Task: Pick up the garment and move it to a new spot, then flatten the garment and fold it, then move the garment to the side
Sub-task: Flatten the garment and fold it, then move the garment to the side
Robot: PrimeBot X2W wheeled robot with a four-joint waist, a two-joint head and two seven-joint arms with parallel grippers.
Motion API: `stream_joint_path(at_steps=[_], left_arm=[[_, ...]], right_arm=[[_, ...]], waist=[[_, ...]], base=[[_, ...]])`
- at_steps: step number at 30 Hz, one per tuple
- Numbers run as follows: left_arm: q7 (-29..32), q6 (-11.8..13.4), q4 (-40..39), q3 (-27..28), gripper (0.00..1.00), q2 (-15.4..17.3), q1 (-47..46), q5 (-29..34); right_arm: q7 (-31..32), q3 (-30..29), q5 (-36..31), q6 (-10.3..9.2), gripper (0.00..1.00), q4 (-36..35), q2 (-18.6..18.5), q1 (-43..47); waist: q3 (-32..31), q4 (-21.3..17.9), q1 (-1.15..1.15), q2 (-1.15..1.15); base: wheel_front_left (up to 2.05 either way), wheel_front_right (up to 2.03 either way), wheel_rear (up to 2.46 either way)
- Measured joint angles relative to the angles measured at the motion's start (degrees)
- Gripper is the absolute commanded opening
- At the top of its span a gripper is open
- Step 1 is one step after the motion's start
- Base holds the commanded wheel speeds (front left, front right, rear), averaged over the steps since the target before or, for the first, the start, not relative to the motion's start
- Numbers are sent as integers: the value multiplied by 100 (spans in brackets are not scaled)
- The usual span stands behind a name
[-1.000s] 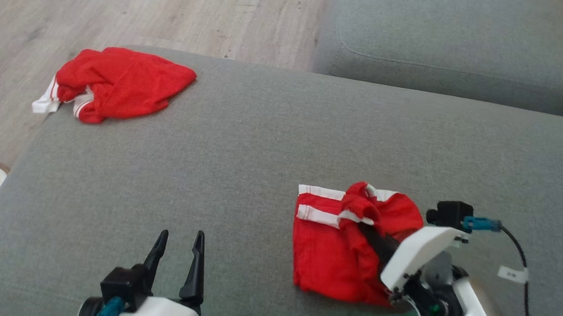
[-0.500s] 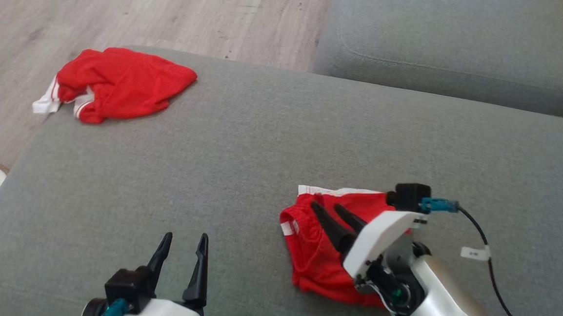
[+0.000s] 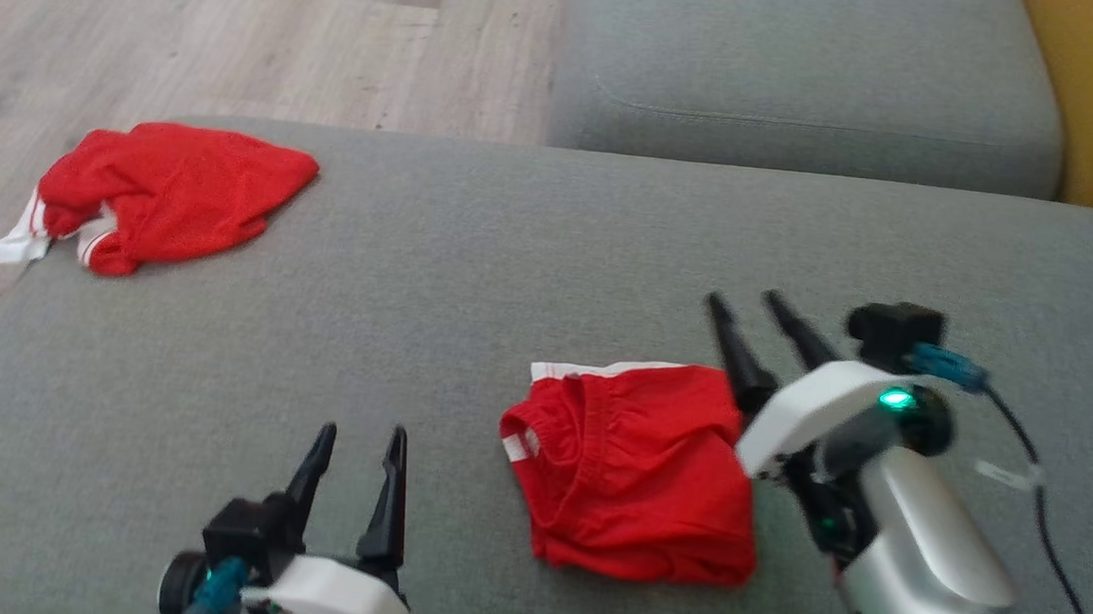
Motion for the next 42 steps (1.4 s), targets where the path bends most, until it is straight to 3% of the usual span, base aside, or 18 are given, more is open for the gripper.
stream_joint_path(at_steps=[2,12,22,42], left_arm=[[-44,3,1,20,100,1,-155,5],[-270,65,172,230,100,15,-140,-88],[-397,57,224,326,100,158,360,-138],[-393,66,219,346,100,278,504,-204]], right_arm=[[-145,-525,-609,0,100,-247,0,199],[-569,-1638,-1624,0,100,-1251,8,1479],[-893,-1714,-1740,0,100,-1748,47,2473],[-987,-1734,-1833,0,100,-1752,52,2598]], waist=[[-24,-110,0,0],[-135,-394,0,0],[-313,-472,-1,0],[-380,-437,0,0]], base=[[0,0,0],[0,0,0],[0,0,0],[0,0,0]])
